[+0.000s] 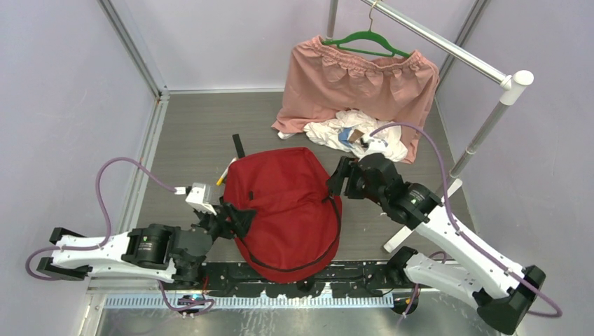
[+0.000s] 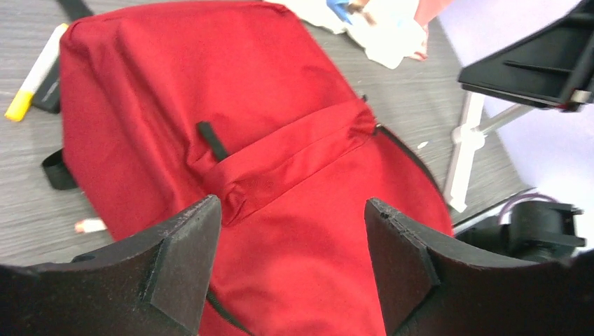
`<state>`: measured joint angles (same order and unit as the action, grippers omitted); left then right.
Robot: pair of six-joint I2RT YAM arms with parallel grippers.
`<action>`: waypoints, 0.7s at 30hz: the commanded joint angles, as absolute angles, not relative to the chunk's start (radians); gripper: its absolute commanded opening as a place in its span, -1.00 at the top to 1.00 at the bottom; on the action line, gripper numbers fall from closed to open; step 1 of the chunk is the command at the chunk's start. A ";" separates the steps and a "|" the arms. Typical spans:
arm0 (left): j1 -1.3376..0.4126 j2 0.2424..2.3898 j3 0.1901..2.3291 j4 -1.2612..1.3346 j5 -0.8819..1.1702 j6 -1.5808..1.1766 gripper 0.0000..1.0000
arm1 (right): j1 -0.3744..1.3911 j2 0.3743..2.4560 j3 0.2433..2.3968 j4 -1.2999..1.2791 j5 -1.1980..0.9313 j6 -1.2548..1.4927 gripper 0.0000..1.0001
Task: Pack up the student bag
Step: Adjust the student bag at the center of the board.
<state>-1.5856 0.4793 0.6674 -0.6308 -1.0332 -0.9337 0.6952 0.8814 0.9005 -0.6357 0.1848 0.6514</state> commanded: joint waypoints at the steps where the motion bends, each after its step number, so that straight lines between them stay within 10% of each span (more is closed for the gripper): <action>1: -1.583 0.507 0.681 -0.795 -1.044 -1.053 -0.53 | 0.884 0.978 0.951 -0.567 0.134 0.679 -0.41; 8: -1.580 0.668 0.687 -0.463 -1.046 -0.727 -0.64 | 1.101 1.181 0.874 -0.512 0.259 0.759 -0.40; 21: -1.449 0.546 0.605 -0.488 -0.880 -0.819 -0.69 | 1.085 0.885 0.660 -0.798 0.403 0.944 -0.42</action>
<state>-1.4532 0.5301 0.6128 -0.5133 -0.8959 -0.7738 1.0908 0.9691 0.6243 -0.7029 0.3439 0.8875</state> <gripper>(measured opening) 0.847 0.709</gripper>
